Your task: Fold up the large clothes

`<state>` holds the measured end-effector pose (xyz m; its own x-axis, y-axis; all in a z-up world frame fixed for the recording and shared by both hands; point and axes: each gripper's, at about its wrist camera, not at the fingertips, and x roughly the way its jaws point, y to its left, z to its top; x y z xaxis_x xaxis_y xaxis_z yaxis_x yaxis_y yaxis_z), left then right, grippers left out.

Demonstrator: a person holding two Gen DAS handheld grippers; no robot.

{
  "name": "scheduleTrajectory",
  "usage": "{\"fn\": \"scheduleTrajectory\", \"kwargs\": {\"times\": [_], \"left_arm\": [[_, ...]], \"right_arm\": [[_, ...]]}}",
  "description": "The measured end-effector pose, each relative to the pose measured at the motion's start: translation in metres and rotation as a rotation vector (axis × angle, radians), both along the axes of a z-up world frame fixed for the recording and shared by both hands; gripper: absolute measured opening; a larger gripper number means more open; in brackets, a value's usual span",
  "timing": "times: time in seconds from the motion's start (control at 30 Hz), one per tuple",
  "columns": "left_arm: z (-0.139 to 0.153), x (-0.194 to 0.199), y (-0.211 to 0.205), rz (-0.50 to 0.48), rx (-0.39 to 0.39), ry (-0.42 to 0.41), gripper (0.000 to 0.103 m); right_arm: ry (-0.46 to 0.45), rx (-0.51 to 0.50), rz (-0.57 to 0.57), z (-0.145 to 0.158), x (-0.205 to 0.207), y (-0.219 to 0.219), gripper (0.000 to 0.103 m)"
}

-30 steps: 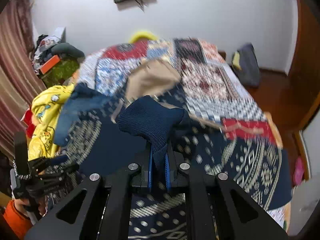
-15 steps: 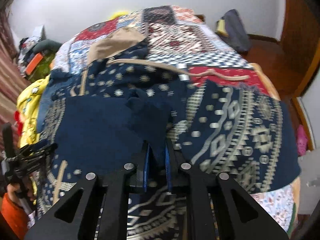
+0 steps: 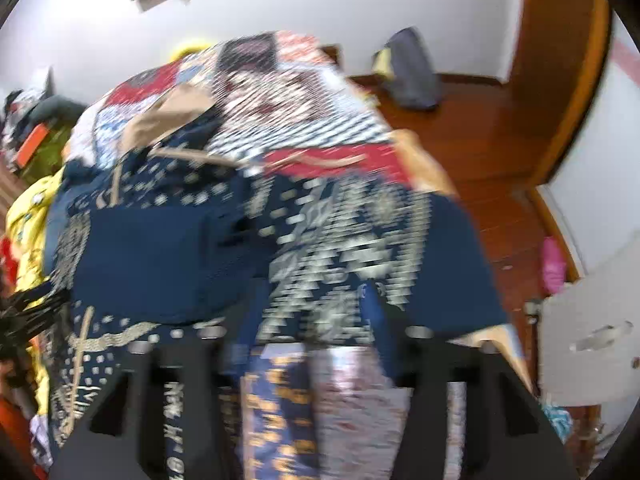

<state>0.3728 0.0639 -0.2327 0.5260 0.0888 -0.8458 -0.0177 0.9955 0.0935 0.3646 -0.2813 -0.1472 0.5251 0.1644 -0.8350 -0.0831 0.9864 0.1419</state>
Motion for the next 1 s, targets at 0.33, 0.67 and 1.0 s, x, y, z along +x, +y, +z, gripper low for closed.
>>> {"fn": "scheduleTrajectory", "kwargs": {"times": [0.33, 0.67, 1.0], "left_arm": [[0.045, -0.015, -0.041, -0.060, -0.086, -0.089, 0.068], [0.043, -0.020, -0.063, -0.106, -0.085, -0.090, 0.070], [0.035, -0.027, -0.059, -0.099, -0.040, -0.081, 0.070]], "right_arm": [[0.110, 0.108, -0.189, -0.029, -0.005, -0.090, 0.067], [0.241, 0.409, -0.355, -0.098, 0.006, -0.133, 0.067], [0.174, 0.405, -0.472, -0.106, 0.037, -0.135, 0.039]]}}
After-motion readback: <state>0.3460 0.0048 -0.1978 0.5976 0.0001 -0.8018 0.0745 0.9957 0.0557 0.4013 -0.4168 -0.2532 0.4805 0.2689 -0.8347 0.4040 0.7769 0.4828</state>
